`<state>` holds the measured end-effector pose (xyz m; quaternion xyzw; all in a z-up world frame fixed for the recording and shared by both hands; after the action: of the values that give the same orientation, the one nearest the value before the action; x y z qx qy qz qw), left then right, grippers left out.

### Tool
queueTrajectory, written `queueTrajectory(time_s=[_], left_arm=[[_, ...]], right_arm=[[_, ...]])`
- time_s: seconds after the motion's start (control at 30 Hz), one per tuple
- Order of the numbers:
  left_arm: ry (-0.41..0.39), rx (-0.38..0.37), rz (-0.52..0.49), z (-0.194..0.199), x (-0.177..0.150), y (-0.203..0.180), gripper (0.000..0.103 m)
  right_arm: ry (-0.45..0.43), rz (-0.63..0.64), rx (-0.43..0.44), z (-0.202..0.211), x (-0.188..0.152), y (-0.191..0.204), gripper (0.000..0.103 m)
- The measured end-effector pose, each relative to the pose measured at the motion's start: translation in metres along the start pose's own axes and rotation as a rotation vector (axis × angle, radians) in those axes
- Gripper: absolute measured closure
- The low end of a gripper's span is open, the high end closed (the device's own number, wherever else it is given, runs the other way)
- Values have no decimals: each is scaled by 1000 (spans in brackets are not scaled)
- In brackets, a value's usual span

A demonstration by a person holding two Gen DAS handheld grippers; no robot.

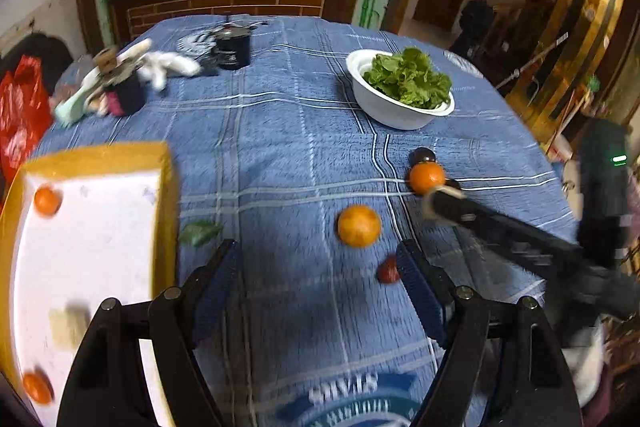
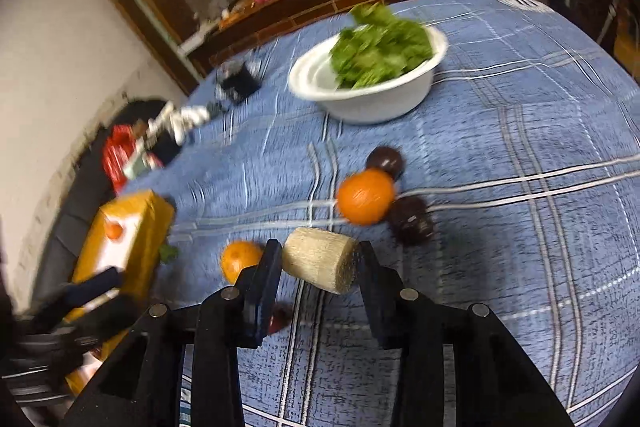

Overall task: Organize fruits
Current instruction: 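Grasp an orange with the left tool while the right tool grasps a yam piece, then carry the orange and yam piece over the tray and open both tools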

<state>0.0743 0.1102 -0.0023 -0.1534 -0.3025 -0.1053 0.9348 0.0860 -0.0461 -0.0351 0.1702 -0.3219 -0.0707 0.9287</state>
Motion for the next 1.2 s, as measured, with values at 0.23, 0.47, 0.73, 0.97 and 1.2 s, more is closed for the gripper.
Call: queueTrajectory(time_s=[0.23,0.47,0.73,0.97,1.2], left_arm=[[76,15,-113,-52,7,-21,24],[127,35,-127,-72,-5,-23,71],[1,-34,33,-9,-1,-1,71],[-157,15,192,92,-28,59,71],[-229,195,310,162,-74,151,71]], right_arm=[[0,-87,4,6,9,-23,62],[-2,-50,0,5,6,-11,61],[6,-49,23,1,3,-8,61],[-32,25,20,6,-2,12,61],[-56,64,30,23,-17,46,61]])
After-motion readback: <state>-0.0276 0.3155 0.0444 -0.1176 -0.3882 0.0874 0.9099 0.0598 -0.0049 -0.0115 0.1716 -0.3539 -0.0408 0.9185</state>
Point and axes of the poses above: each gripper's, at about its wrist camera, not at the fingertips, and z roughly against the way its jaws point, y to its left, x to its top, the point moved 8 cm from there along -z, roughly the way its jaws point, and after that the axes turned 7 degrees about -x, right-handed, at the moved point
